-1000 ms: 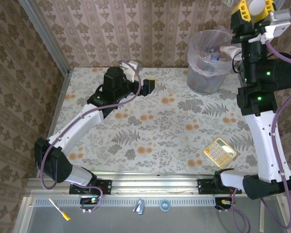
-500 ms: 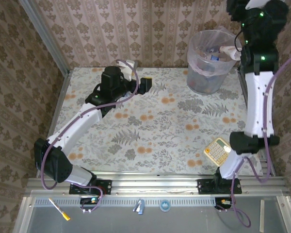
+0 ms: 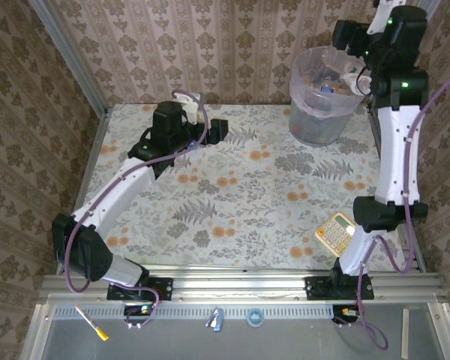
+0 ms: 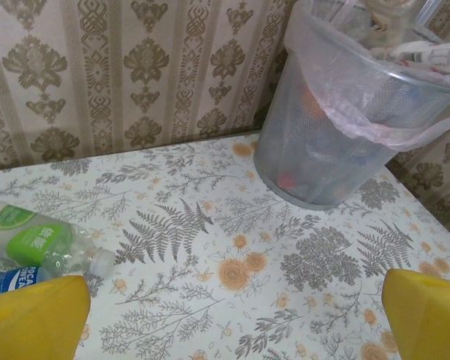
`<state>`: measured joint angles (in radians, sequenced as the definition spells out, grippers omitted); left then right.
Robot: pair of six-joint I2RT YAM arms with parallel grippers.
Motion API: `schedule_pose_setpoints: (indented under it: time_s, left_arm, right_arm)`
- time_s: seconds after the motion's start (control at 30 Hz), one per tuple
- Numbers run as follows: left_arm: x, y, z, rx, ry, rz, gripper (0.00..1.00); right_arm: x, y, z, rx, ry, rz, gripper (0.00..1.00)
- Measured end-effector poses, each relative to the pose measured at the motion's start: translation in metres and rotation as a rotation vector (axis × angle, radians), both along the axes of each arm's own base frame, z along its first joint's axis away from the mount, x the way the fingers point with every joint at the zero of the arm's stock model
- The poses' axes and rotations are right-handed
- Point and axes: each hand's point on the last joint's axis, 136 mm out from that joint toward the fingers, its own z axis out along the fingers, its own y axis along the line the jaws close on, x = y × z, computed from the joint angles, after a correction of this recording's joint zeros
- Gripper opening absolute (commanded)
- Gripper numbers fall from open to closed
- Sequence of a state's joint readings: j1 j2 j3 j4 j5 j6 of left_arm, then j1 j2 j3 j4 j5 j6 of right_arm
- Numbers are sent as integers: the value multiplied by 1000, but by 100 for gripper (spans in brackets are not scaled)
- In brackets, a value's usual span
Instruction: Throw the plastic bottles in the bin
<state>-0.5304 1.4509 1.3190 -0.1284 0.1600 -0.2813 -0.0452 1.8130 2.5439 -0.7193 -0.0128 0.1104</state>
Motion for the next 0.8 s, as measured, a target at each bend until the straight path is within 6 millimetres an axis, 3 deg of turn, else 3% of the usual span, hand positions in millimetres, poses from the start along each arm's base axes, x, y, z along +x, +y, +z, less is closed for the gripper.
schedule_pose_setpoints:
  time_s: [0.1, 0.2, 0.6, 0.8]
  left_arm:
    - [3, 0, -7, -1, 23, 8, 100]
    - [6, 0, -17, 4, 55, 15, 100]
    - [11, 18, -47, 53, 179, 98, 100]
    - [24, 32, -70, 79, 290, 165, 100]
  right_arm:
    - [-26, 6, 28, 0, -67, 27, 88]
    - [-40, 12, 41, 0, -98, 57, 89]
    - [-40, 25, 28, 29, -49, 137, 97]
    - [-51, 38, 30, 32, -50, 205, 98]
